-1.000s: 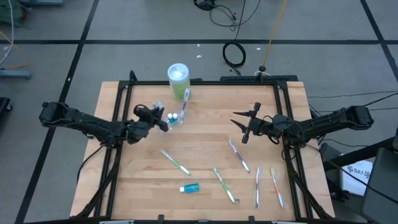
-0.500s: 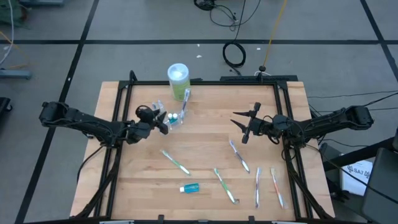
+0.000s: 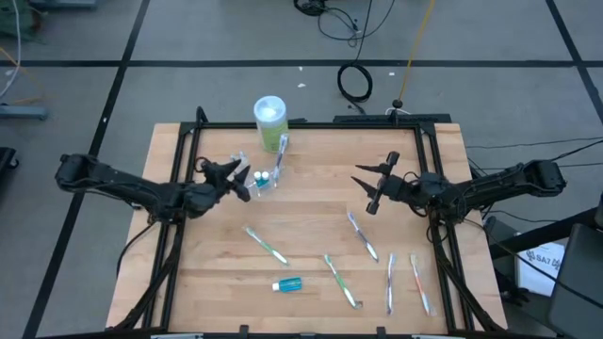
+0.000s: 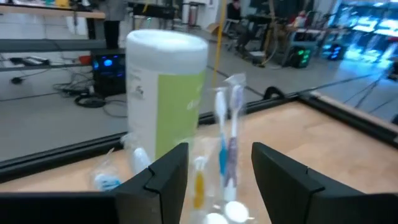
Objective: Pick & Place toothbrushing station
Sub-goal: Put the mouthwash into the transparent organizer
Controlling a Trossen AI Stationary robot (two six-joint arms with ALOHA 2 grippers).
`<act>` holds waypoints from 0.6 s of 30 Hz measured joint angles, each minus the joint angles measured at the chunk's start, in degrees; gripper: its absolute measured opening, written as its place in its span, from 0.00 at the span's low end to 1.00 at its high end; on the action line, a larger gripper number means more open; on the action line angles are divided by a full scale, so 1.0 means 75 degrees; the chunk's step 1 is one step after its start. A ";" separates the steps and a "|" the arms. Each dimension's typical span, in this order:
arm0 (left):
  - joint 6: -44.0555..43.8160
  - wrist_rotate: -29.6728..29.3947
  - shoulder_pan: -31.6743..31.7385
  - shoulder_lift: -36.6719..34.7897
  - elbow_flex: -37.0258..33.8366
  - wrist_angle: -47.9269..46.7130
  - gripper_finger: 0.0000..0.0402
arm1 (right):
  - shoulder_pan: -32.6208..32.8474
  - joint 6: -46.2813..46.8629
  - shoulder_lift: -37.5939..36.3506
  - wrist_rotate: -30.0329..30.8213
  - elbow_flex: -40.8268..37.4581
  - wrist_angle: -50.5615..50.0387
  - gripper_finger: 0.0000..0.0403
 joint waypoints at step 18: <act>0.1912 0.4517 -0.0840 0.0319 0.0009 0.2862 0.46 | -0.0041 0.0933 0.1179 -0.1195 0.0000 0.1063 0.54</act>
